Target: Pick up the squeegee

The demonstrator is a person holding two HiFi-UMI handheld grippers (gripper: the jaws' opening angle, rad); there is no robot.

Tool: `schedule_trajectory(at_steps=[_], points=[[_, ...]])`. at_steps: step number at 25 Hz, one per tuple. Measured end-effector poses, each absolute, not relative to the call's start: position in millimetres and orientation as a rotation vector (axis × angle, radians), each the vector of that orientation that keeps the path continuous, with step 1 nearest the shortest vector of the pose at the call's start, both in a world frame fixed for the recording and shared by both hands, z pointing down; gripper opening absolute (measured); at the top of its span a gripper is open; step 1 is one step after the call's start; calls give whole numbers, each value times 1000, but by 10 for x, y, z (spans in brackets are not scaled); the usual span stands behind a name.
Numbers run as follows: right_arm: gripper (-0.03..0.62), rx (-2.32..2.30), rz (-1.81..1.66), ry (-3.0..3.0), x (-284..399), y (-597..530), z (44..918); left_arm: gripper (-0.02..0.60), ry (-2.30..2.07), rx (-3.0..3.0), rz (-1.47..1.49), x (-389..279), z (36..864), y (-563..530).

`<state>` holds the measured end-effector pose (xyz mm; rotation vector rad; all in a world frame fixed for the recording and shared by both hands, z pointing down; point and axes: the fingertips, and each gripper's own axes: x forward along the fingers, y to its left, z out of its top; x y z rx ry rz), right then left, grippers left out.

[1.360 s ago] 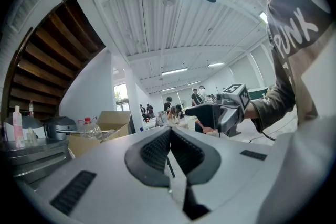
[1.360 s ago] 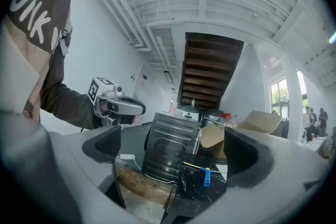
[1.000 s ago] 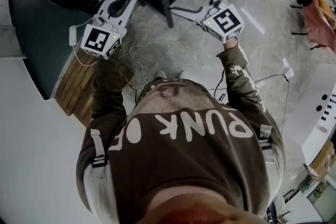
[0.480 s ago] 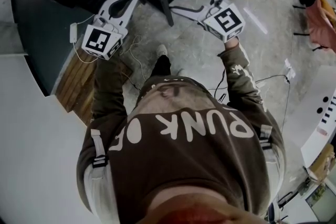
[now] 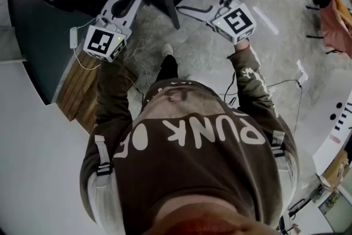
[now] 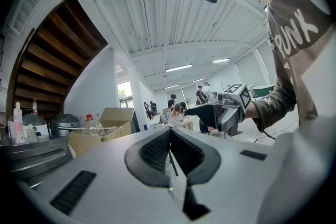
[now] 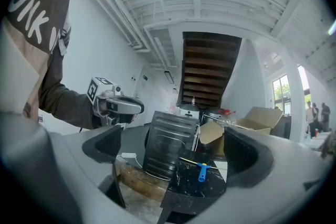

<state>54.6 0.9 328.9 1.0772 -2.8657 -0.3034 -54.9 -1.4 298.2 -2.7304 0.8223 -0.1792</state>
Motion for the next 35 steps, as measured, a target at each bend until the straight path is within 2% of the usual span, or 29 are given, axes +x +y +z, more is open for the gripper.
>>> schedule_trajectory(at_steps=[14, 35], points=[[594, 1108, -256, -2827, 505, -948, 3453, 2, 823, -2779, -179, -649, 3187, -1031], [594, 1181, -172, -2757, 86, -2265, 3545, 2, 708, -2861, -178, -970, 3374, -2394]])
